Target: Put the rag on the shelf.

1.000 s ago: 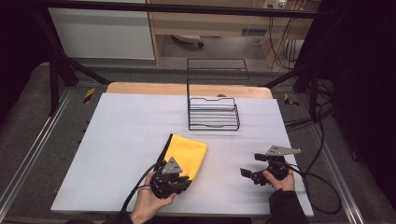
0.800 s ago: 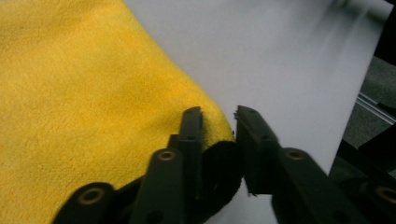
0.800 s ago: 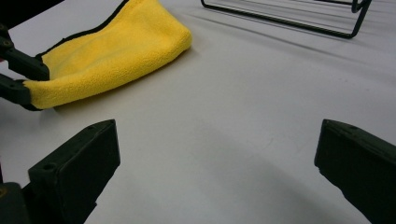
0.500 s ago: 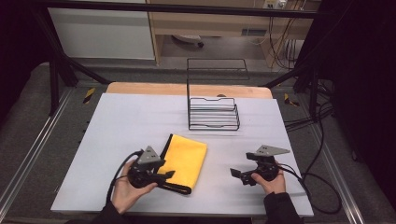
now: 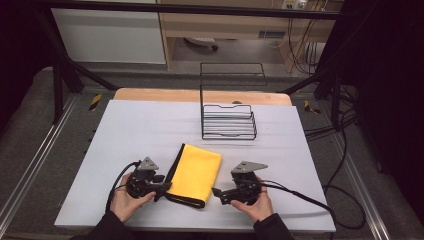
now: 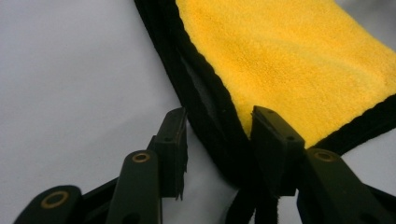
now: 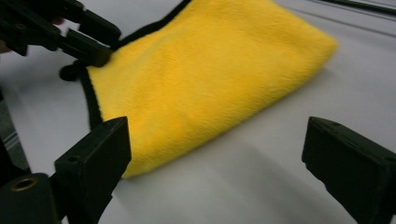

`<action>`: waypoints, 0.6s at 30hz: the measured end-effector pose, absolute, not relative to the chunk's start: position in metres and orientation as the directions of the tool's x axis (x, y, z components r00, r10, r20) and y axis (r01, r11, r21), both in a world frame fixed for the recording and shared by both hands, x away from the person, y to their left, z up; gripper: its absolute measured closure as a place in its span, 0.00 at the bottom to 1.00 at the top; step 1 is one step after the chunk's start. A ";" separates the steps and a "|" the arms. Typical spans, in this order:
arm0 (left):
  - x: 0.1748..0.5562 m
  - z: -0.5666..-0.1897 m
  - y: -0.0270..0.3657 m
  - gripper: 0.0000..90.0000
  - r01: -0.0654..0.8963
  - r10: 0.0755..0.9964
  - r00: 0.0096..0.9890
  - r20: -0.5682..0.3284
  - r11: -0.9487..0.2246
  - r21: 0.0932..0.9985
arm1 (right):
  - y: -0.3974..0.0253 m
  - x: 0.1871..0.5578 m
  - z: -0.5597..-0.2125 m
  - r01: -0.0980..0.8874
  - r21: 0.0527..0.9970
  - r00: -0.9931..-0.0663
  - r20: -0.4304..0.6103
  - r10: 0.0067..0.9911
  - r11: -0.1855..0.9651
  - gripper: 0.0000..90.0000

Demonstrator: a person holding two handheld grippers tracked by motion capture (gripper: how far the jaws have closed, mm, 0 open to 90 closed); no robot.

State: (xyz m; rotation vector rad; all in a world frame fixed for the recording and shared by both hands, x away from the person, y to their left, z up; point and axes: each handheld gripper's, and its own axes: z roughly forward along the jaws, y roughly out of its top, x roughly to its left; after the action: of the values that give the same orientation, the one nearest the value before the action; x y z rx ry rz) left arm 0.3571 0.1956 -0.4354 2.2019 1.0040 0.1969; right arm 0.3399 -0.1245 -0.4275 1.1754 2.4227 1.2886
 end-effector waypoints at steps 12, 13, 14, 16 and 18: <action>0.356 -0.442 0.192 0.76 0.638 0.720 0.669 -0.185 -0.428 0.641 | -0.085 0.329 -0.452 0.622 0.713 -0.636 0.218 0.740 0.324 0.44; 0.355 -0.441 0.191 0.77 0.638 0.721 0.668 -0.182 -0.429 0.639 | -0.084 0.328 -0.453 0.628 0.709 -0.634 0.226 0.740 0.322 0.46; 0.354 -0.441 0.190 0.79 0.635 0.722 0.670 -0.173 -0.436 0.638 | -0.083 0.327 -0.454 0.627 0.711 -0.629 0.223 0.745 0.317 0.48; 0.353 -0.440 0.188 0.81 0.634 0.727 0.667 -0.162 -0.440 0.636 | -0.083 0.327 -0.454 0.637 0.705 -0.621 0.228 0.750 0.312 0.53; 0.352 -0.439 0.187 0.83 0.637 0.733 0.662 -0.158 -0.438 0.634 | -0.081 0.326 -0.453 0.658 0.694 -0.602 0.251 0.758 0.292 0.65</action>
State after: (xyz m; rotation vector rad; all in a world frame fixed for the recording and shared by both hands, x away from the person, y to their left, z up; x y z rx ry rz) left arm 0.3525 0.1868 -0.4386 2.1979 1.0534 0.1825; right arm 0.3258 -0.0812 -0.4534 1.3348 2.4217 1.2041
